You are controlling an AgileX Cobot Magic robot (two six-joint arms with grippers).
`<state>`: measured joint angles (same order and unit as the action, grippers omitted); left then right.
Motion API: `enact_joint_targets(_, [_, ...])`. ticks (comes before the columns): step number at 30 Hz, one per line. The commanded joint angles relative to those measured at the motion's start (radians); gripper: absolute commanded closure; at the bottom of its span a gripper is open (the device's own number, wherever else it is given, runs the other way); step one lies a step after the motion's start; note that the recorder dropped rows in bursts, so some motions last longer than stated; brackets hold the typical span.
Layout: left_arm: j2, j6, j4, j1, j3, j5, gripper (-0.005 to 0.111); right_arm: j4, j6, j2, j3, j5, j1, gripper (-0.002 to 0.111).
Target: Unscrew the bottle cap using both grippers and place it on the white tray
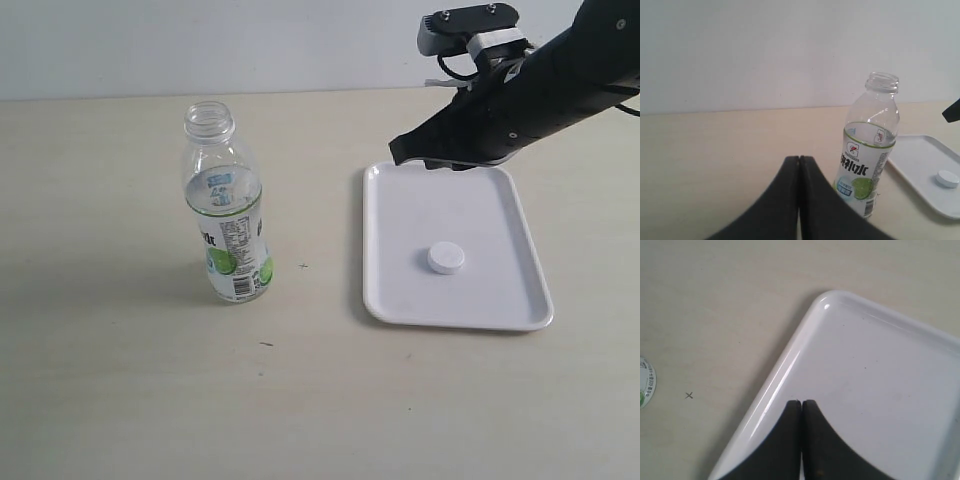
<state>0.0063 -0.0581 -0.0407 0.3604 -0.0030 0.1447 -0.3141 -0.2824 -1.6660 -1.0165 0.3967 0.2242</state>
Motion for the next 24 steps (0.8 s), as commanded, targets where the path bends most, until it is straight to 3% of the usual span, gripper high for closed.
enact_joint_targets(1, [-0.006, -0.044, 0.001, -0.003, 0.003, 0.045, 0.107, -0.002, -0.001, 0.007, 0.002, -0.010, -0.003, 0.108])
enact_joint_targets(5, [-0.006, -0.044, 0.001, -0.003, 0.003, 0.118, 0.107, -0.002, -0.001, 0.007, 0.002, -0.010, -0.003, 0.108])
enact_joint_targets(24, [-0.006, -0.032, 0.002, -0.005, 0.003, 0.120, 0.107, -0.002, -0.003, 0.007, 0.002, -0.007, -0.003, 0.108])
